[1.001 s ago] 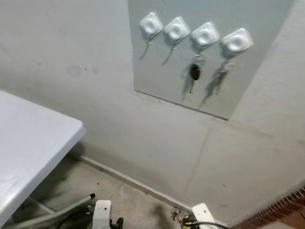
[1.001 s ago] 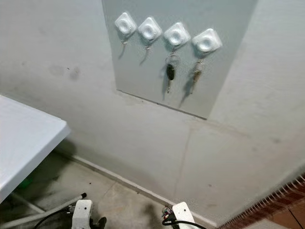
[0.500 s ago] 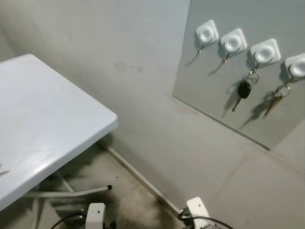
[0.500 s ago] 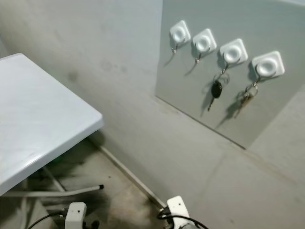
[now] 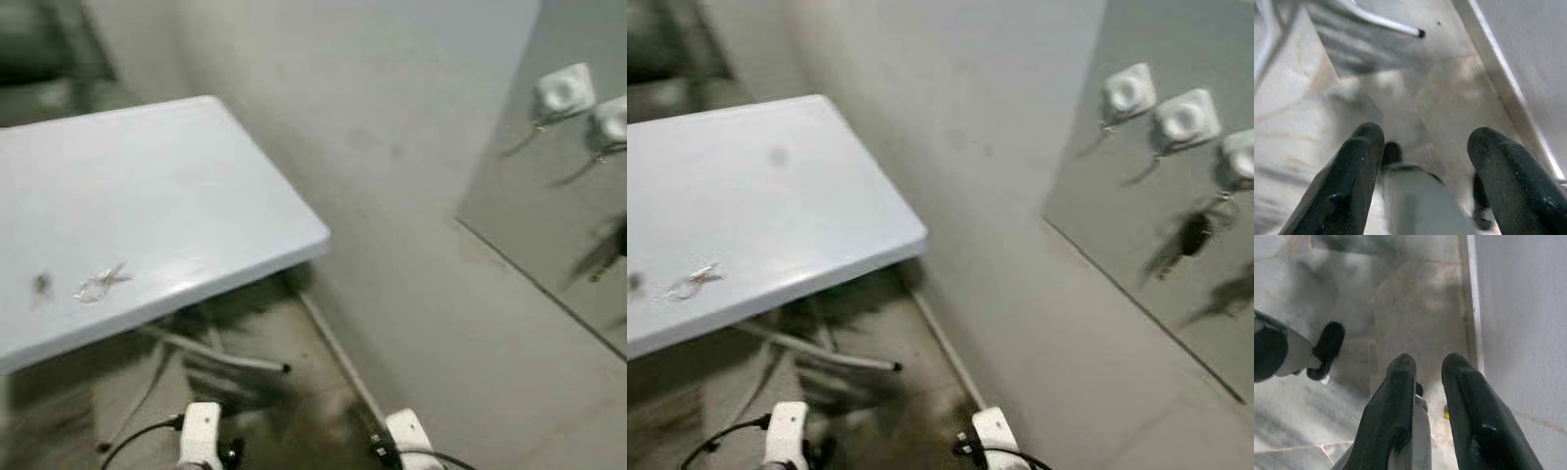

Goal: Hang keys on a hook

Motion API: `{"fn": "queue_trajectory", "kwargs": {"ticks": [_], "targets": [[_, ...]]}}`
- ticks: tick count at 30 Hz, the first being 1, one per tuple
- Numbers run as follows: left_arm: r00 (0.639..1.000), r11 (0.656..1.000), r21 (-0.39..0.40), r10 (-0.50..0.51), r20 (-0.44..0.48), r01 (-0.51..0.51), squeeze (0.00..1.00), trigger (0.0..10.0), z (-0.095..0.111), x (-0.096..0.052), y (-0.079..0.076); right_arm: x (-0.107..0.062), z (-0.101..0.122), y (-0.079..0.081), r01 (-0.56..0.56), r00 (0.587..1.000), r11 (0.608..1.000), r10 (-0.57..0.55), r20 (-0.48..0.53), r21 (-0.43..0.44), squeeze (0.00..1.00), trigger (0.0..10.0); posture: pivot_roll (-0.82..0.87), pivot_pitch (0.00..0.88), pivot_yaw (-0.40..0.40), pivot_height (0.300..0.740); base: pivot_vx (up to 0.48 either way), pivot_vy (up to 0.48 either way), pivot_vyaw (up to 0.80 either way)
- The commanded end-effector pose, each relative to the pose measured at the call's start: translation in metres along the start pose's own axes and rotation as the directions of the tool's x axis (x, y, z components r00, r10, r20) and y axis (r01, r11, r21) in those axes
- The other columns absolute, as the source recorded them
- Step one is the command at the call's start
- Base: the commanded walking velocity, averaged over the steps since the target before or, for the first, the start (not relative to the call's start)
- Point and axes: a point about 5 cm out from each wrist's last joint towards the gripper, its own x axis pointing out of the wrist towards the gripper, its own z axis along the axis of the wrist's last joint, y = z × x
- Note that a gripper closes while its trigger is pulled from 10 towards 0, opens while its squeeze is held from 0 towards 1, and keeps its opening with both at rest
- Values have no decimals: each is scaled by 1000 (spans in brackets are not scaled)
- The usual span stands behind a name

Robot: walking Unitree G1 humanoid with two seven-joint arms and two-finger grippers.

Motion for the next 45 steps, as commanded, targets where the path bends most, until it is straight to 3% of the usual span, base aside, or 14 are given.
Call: {"fn": "queue_trajectory", "kwargs": {"ticks": [1,18,22,37,38,45], "targets": [[1000,1000,-1,18,-12,-18,0,10000,-2,-2,7,1,5,0,-1,1000,1000,1,10,7,0,10000,-106,0,-27,740,0,0,800],[1000,1000,-23,19,-14,-19,0,10000,-3,-2,7,1,7,-1,-5,1000,1000,5,20,16,0,10000,-105,0,-35,740,0,0,800],[1000,999,-31,19,-17,-20,0,10000,-4,-2,7,0,6,-4,11,999,998,-13,31,56,0,10000,-106,0,-35,740,0,0,0],[1000,999,-31,15,-22,-16,0,10000,-6,-2,6,0,5,-5,18,999,999,-20,28,51,0,10000,-109,0,-38,740,0,280,0],[1000,999,-32,15,-26,-16,0,10000,-7,-2,6,0,5,-5,18,999,999,-19,26,45,1000,10000,-107,0,-41,740,0,405,0],[999,999,-33,16,-40,-17,0,10000,-11,-3,5,0,4,-4,9,1000,999,-10,28,31,1000,10000,-105,0,-45,740,0,413,0]]}}
